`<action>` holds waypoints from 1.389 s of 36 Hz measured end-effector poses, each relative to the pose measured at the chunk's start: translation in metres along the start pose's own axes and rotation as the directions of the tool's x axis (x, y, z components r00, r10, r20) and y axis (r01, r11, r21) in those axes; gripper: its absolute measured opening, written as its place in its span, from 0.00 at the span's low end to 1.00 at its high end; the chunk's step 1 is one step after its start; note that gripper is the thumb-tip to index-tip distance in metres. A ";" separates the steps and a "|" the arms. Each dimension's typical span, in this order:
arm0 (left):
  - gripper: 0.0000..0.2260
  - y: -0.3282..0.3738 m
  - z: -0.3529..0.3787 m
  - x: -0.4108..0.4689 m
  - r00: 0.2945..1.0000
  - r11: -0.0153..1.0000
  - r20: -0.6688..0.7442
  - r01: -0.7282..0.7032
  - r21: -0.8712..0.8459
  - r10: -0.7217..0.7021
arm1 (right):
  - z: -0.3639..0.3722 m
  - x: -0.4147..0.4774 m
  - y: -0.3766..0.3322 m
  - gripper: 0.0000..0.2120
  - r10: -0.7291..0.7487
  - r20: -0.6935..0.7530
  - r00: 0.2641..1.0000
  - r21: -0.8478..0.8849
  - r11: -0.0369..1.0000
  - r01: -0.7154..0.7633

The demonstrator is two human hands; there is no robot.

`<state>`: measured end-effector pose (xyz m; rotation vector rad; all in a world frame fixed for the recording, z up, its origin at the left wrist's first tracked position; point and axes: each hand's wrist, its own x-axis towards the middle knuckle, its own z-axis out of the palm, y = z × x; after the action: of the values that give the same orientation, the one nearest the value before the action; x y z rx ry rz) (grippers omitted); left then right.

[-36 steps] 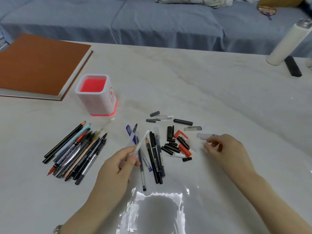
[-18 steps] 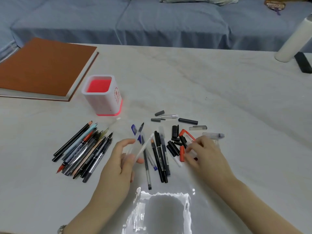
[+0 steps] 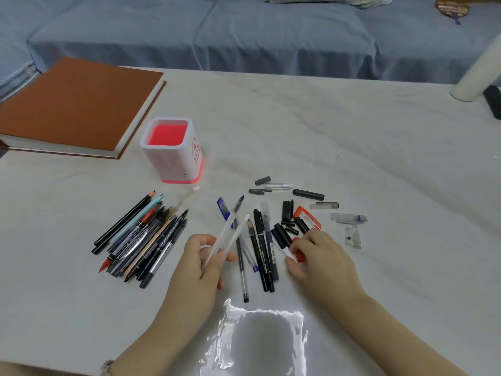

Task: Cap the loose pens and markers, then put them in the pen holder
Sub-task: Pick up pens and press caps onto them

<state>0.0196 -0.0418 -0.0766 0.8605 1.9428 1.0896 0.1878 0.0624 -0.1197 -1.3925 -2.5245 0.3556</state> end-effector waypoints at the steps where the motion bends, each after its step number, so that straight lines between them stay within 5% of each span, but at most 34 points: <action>1: 0.05 0.000 0.000 0.000 1.000 1.000 0.001 0.011 -0.015 -0.011 | -0.001 0.000 0.000 0.11 0.012 0.002 1.000 -0.026 1.000 -0.012; 5: 0.03 0.004 -0.001 -0.003 0.998 0.990 0.011 0.066 -0.123 -0.065 | -0.006 0.000 0.004 0.09 0.022 0.016 1.000 -0.015 1.000 -0.022; 9: 0.02 0.012 -0.002 -0.004 0.992 0.958 0.053 0.121 -0.259 -0.111 | -0.024 0.002 0.011 0.04 0.132 0.083 0.988 0.249 0.957 -0.149; 13: 0.05 0.017 -0.002 -0.006 0.989 0.950 0.097 0.131 -0.282 -0.108 | -0.043 0.003 0.006 0.07 0.234 0.096 0.968 0.645 0.726 -0.239; 17: 0.04 0.023 -0.003 -0.008 0.984 0.939 0.140 0.150 -0.311 -0.111 | -0.062 0.003 -0.002 0.05 0.245 0.133 0.960 0.814 0.526 -0.246; 30: 0.04 0.027 -0.002 -0.013 0.960 0.957 0.273 0.134 -0.258 -0.061 | -0.070 0.003 -0.011 0.08 0.245 0.272 0.930 0.937 0.154 -0.315; 42: 0.04 0.030 0.001 -0.016 0.959 0.953 0.283 0.114 -0.280 -0.031 | -0.060 -0.004 -0.027 0.09 0.182 0.348 0.920 0.921 0.115 -0.371; 50: 0.07 0.019 0.008 -0.020 0.985 0.902 0.125 0.158 -0.402 -0.117 | -0.047 -0.013 -0.042 0.06 0.211 0.357 0.910 0.923 0.068 -0.378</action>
<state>0.0399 -0.0469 -0.0570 0.5240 1.5826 1.2837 0.1769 0.0341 -0.0628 -1.1495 -1.2113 1.8575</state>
